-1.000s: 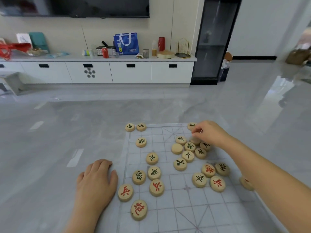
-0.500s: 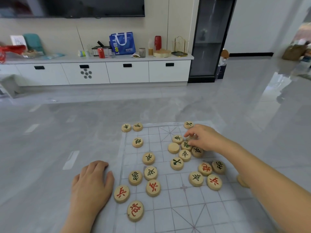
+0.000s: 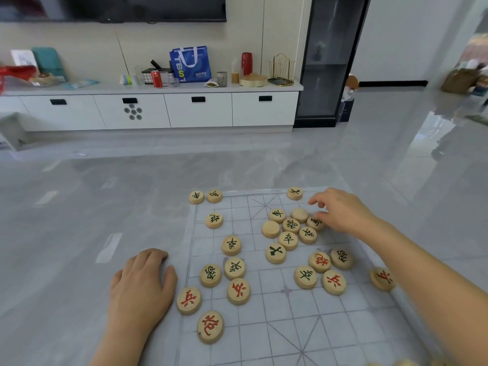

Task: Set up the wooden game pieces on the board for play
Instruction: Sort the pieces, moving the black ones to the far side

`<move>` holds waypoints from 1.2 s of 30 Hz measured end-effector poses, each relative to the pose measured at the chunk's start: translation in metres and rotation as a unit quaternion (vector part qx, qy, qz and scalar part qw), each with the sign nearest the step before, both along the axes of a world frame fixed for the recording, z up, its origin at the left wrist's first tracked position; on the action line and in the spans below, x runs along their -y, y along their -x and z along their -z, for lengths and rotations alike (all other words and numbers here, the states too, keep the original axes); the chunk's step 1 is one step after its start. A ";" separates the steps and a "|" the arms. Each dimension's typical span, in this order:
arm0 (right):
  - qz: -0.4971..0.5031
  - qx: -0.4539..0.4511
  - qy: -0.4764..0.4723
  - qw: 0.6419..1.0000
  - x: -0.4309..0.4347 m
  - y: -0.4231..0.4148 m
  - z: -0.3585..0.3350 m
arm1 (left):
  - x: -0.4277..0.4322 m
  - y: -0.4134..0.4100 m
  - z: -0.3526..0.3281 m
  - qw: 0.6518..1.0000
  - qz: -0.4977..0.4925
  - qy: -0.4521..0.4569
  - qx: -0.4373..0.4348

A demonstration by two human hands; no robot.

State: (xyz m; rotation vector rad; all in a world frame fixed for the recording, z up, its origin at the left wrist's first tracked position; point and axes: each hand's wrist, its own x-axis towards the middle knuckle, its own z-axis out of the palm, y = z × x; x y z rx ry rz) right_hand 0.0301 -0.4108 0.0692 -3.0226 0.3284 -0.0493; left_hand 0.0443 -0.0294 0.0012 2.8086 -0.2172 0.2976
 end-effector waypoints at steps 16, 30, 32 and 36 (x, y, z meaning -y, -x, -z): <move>0.013 -0.010 -0.065 0.998 0.002 0.025 0.006 | 0.000 0.000 -0.001 1.000 -0.004 -0.005 -0.012; -0.106 0.008 -0.041 0.993 -0.066 -0.002 0.010 | 0.000 0.000 0.000 1.000 -0.004 0.000 -0.005; -0.108 0.008 -0.030 0.994 -0.074 -0.009 0.010 | 0.000 0.000 -0.001 1.000 -0.002 0.002 -0.007; -0.050 0.048 -0.073 0.995 -0.065 -0.014 0.004 | 0.001 0.000 -0.002 1.000 0.002 0.003 -0.012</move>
